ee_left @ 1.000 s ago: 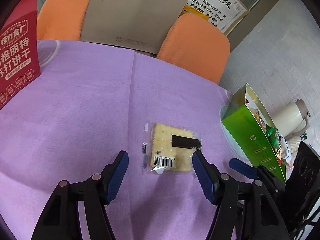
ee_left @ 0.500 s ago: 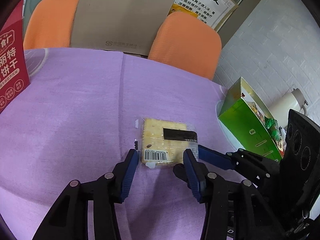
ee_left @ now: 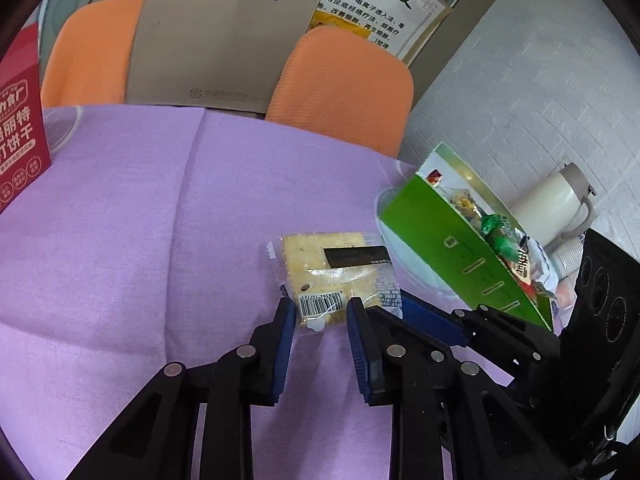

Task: Organize snacks
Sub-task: 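Carry the cracker packet into the green box with both tools, then open both tools to release the cracker packet in the box, then withdraw both open tools from the green box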

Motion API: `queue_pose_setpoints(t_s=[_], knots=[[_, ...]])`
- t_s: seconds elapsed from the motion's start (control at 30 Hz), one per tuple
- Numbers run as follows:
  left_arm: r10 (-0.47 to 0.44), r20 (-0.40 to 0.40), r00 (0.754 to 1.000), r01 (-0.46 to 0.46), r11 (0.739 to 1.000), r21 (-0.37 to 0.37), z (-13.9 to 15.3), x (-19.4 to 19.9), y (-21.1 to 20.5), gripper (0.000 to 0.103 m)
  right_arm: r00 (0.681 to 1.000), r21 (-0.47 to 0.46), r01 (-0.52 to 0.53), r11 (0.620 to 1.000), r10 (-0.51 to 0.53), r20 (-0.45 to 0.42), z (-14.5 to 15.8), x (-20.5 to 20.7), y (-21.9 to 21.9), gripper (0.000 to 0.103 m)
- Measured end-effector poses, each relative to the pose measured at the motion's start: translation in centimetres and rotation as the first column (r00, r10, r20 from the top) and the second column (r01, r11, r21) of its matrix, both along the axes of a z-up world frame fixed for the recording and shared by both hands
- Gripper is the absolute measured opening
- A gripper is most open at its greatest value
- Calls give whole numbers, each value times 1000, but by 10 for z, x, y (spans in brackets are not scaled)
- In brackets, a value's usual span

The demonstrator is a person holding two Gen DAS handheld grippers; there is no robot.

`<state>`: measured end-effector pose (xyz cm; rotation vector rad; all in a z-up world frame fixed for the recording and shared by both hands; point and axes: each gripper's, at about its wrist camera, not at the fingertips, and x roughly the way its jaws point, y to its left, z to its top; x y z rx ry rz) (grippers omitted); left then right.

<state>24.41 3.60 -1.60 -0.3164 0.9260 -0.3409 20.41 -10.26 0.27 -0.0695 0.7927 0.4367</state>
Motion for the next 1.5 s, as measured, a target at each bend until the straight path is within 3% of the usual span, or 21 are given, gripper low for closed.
queue_pose_setpoints(t_s=[0.37, 0.63, 0.7, 0.77, 0.8, 0.83, 0.87, 0.9, 1.0, 1.23, 1.43, 1.5], knots=[[-125, 110, 986, 124, 992, 11, 67, 6, -89, 27, 978, 106, 168, 980, -179, 107, 49, -21, -101, 21], [-226, 115, 967, 223, 974, 34, 79, 26, -171, 27, 944, 118, 297, 947, -310, 112, 57, -7, -163, 22], [-225, 112, 968, 221, 974, 44, 78, 34, -182, 27, 937, 91, 315, 945, -325, 130, 54, 2, -170, 29], [-209, 113, 971, 205, 978, 49, 75, 43, -187, 31, 925, 56, 344, 937, -348, 152, 53, 2, -176, 60], [-202, 102, 974, 197, 979, 55, 74, 47, -188, 37, 913, 45, 362, 931, -364, 186, 54, -3, -180, 81], [-191, 85, 978, 185, 980, 70, 72, 49, -188, 60, 900, 43, 375, 926, -375, 221, 55, -9, -183, 90], [-167, 77, 983, 160, 983, 91, 72, 48, -186, 80, 891, 44, 383, 923, -382, 244, 56, -14, -186, 91], [-134, 91, 987, 124, 986, 110, 72, 46, -182, 84, 886, 50, 391, 919, -391, 247, 56, -18, -189, 91], [-81, 106, 991, 69, 991, 117, 71, 42, -165, 84, 886, 78, 399, 914, -406, 224, 54, -25, -196, 99], [-51, 117, 992, 40, 995, 94, 77, 28, -146, 85, 906, 84, 354, 931, -364, 214, 64, -48, -188, 102], [-76, 180, 981, 52, 990, 132, 94, -24, -139, 87, 899, 26, 390, 920, -387, 205, 77, -93, -184, 102], [-76, 172, 982, 44, 983, 181, 95, -46, -138, 91, 894, 9, 404, 915, -397, 207, 76, -112, -183, 102]])
